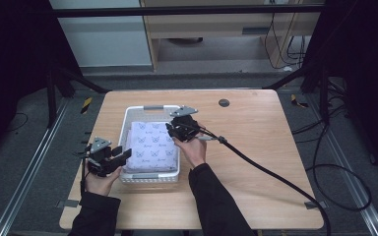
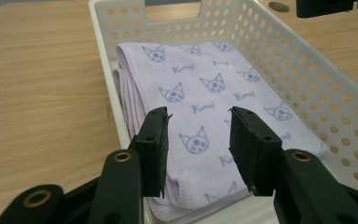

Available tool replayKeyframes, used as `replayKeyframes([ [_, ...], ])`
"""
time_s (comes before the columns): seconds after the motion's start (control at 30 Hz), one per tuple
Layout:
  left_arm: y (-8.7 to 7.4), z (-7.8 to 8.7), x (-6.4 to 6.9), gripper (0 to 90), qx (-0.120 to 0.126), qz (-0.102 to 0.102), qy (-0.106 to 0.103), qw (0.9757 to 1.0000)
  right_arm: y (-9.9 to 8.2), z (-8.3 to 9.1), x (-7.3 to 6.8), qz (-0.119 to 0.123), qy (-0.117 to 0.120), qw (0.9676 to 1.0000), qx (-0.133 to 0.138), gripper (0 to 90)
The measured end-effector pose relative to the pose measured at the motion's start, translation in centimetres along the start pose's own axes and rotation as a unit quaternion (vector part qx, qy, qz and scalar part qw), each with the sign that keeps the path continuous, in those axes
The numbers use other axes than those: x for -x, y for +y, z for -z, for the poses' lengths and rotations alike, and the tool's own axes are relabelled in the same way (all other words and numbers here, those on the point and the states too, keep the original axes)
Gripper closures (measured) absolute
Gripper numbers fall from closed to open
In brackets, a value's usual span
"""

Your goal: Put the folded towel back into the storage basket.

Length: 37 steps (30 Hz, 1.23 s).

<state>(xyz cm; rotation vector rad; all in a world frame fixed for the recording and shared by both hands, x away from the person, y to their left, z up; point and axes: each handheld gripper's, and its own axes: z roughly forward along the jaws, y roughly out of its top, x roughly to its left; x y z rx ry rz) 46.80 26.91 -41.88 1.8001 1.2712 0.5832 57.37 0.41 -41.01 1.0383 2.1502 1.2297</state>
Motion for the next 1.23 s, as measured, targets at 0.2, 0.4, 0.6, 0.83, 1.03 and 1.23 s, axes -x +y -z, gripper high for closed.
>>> replayKeyframes([
  [0.2,0.2,0.7,0.1,50.9,0.016,-0.004,-0.003,0.9999,-0.2,2.2,1.2,-0.014,0.011,0.9998,0.011,44.9],
  [0.4,0.1,1.3,-0.1,43.7,0.039,-0.007,-0.013,0.9991,-1.8,5.3,3.0,-0.034,0.016,0.9987,0.033,27.7],
  [0.6,0.0,1.5,0.2,36.8,0.039,-0.021,-0.012,0.9989,-3.9,7.8,4.9,-0.038,0.003,0.9985,0.039,20.7],
  [0.83,-0.2,1.6,0.2,31.4,0.040,-0.028,-0.003,0.9988,-6.9,11.2,7.1,-0.044,-0.017,0.9978,0.047,15.8],
  [1.03,-0.6,1.6,0.1,29.4,0.039,-0.040,0.007,0.9984,-9.6,14.1,9.0,-0.061,-0.029,0.9963,0.054,15.0],
  [1.23,-0.9,1.8,0.1,28.7,0.041,-0.041,0.009,0.9983,-12.6,16.4,10.8,-0.069,-0.050,0.9950,0.052,14.8],
])
